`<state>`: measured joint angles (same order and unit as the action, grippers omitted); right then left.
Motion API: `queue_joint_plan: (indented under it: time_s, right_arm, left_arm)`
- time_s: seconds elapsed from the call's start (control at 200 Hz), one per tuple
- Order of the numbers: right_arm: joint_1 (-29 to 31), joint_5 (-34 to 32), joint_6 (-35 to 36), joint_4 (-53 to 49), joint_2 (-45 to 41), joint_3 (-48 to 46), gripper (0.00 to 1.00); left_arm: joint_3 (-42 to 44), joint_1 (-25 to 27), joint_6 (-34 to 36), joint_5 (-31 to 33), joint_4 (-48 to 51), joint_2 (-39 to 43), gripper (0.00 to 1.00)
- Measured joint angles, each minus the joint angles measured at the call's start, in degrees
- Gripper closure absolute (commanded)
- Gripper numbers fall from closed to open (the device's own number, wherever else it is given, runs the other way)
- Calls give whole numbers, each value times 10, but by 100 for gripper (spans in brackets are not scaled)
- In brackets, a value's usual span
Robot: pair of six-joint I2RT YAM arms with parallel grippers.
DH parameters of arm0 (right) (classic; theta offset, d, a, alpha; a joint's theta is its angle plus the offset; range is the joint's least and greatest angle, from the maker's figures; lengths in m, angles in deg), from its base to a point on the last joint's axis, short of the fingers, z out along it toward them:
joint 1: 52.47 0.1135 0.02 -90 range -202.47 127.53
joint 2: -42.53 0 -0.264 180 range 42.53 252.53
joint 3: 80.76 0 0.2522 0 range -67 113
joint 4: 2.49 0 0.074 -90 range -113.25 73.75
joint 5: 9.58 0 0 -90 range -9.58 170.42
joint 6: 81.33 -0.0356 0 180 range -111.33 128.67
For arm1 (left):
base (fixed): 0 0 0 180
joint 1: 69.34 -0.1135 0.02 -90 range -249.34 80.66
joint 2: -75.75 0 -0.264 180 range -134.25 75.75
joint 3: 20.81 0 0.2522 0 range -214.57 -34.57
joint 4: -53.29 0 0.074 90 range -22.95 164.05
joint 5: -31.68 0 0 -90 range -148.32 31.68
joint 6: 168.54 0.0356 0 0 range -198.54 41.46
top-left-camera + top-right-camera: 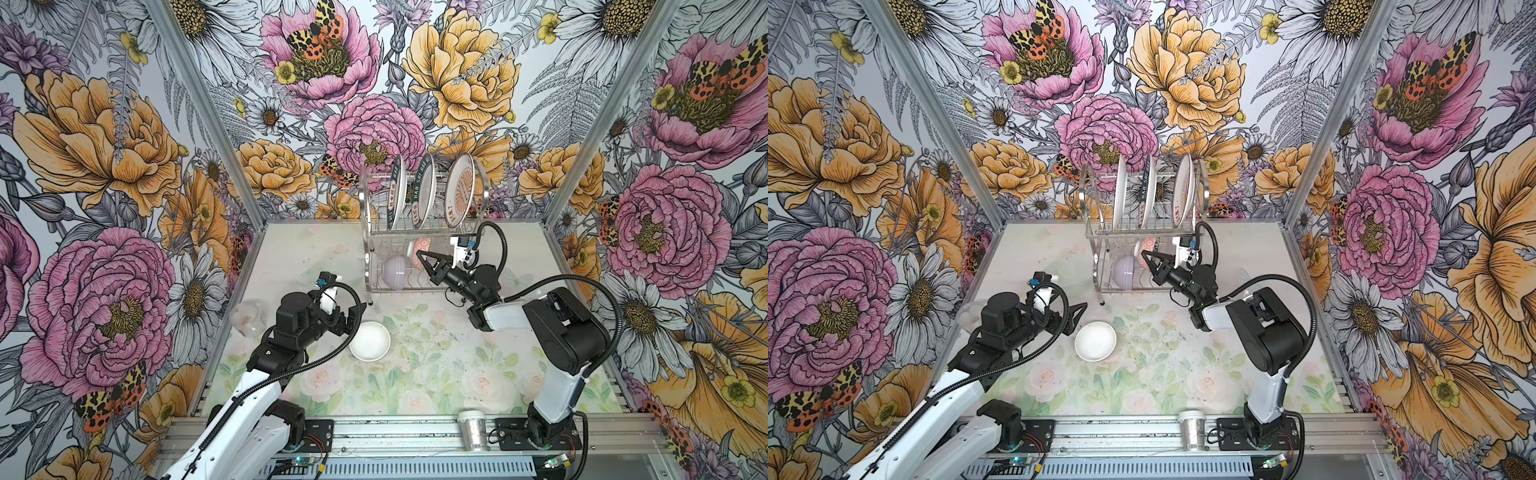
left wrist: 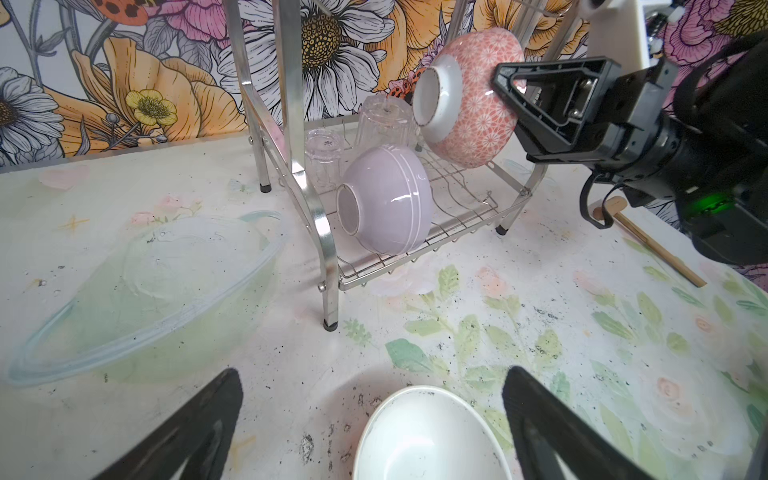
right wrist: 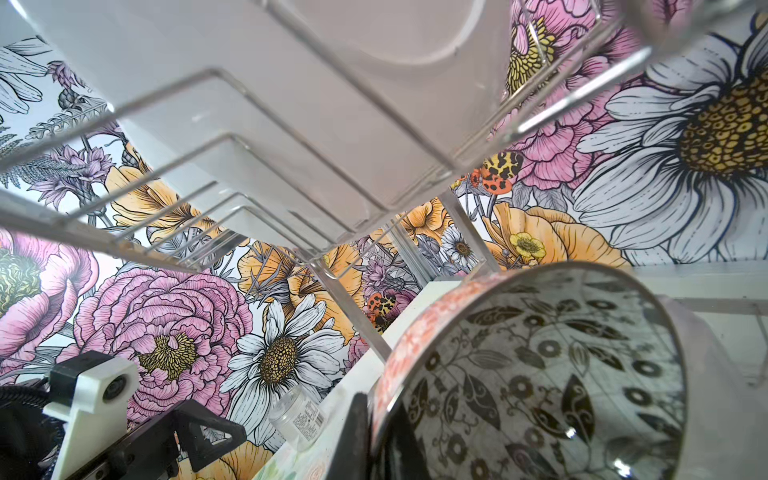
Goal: Unload the mixed dishes from the dish rack
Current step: 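Lift the pink patterned bowl up and out of the rack with the right gripper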
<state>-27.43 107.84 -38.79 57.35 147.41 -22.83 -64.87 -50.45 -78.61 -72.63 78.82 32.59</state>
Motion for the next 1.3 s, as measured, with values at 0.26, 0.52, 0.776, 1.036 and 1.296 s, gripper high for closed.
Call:
queue_joint_plan:
  time_s: [0.26,0.52,0.776,1.036,1.296]
  right_arm:
    - [0,-5,10,0,-7,-35,100]
    - [0,-29,38,0,-62,-85,100]
    - [0,-55,78,-6,-124,-148,100]
    - [29,-70,176,-159,-263,-170,100]
    - [96,-79,338,-474,-411,-109,100]
  left_arm:
    - [0,0,0,0,0,3,1]
    - [0,1,-2,0,0,4,1]
    - [-15,1,-17,0,5,10,1]
    - [-68,1,-20,2,9,14,1]
    - [-144,-1,-19,23,37,-15,1]
